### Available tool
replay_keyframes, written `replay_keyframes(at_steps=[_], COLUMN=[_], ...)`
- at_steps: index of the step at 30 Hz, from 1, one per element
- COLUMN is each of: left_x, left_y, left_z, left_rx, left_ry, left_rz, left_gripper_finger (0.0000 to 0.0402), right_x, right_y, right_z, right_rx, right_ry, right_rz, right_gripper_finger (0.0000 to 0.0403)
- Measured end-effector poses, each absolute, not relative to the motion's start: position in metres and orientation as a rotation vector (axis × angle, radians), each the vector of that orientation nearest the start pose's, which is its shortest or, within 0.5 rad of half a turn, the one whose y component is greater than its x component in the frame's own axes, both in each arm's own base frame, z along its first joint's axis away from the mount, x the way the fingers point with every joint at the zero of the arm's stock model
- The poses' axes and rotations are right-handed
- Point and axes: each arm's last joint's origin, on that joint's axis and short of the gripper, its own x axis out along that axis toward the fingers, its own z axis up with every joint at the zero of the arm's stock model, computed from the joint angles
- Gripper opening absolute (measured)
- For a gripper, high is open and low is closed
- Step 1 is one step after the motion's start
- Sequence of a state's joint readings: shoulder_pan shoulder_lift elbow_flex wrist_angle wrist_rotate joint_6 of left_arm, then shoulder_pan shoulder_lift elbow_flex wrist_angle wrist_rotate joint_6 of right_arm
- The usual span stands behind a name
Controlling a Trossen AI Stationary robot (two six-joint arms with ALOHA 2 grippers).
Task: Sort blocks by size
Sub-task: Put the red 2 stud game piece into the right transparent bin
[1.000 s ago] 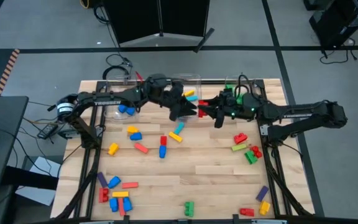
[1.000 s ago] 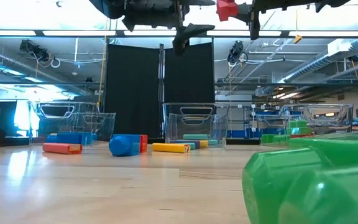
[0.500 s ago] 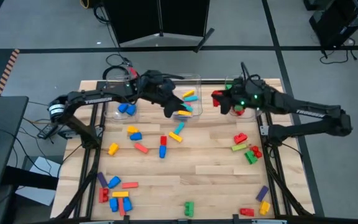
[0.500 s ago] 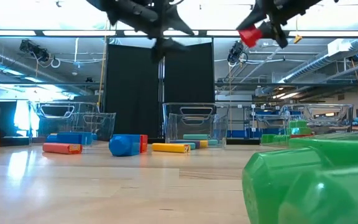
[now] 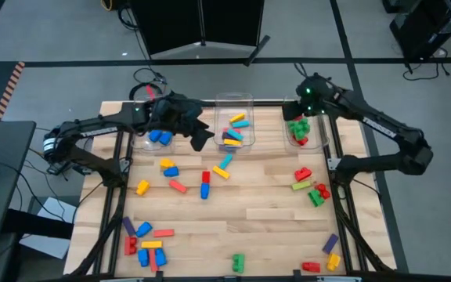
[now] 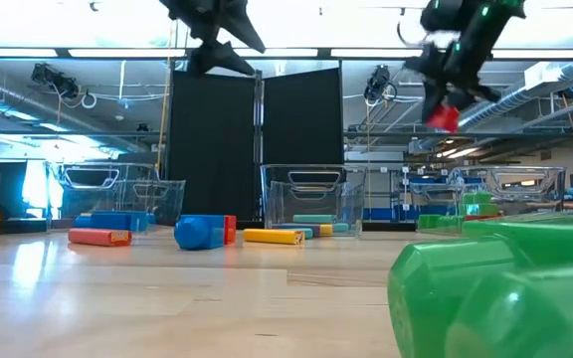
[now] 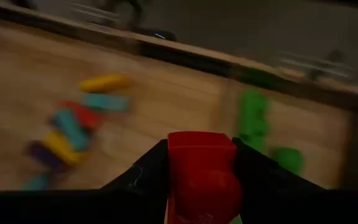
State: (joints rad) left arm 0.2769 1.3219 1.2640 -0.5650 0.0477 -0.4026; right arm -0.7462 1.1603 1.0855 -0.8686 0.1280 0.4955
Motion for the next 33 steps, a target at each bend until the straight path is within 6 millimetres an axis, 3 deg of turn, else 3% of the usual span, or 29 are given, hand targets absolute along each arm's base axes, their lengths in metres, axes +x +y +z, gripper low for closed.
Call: replay_keyframes(at_steps=[9,12,26,33], left_x=[0.271,0.271,0.274,0.274], left_y=[0.053,0.047,0.028,0.019], left_z=[0.352,0.352,0.352,0.351], left_rx=[-0.519,-0.527,-0.559,-0.554], left_ry=[0.570,0.572,0.576,0.582], left_rz=[0.303,0.301,0.302,0.313], left_gripper_finger=[0.0223,0.0223,0.0223,0.0223], right_x=[0.126,0.126,0.141,0.143], right_y=[-0.218,-0.231,-0.261,-0.267], right_z=[0.266,0.254,0.201,0.188], right_rx=[0.901,0.921,0.963,0.964], right_ry=[0.891,0.940,1.141,1.175], right_rz=[-1.218,-1.211,-1.256,-1.247], right_gripper_finger=[0.0147,0.0147,0.0149,0.0180])
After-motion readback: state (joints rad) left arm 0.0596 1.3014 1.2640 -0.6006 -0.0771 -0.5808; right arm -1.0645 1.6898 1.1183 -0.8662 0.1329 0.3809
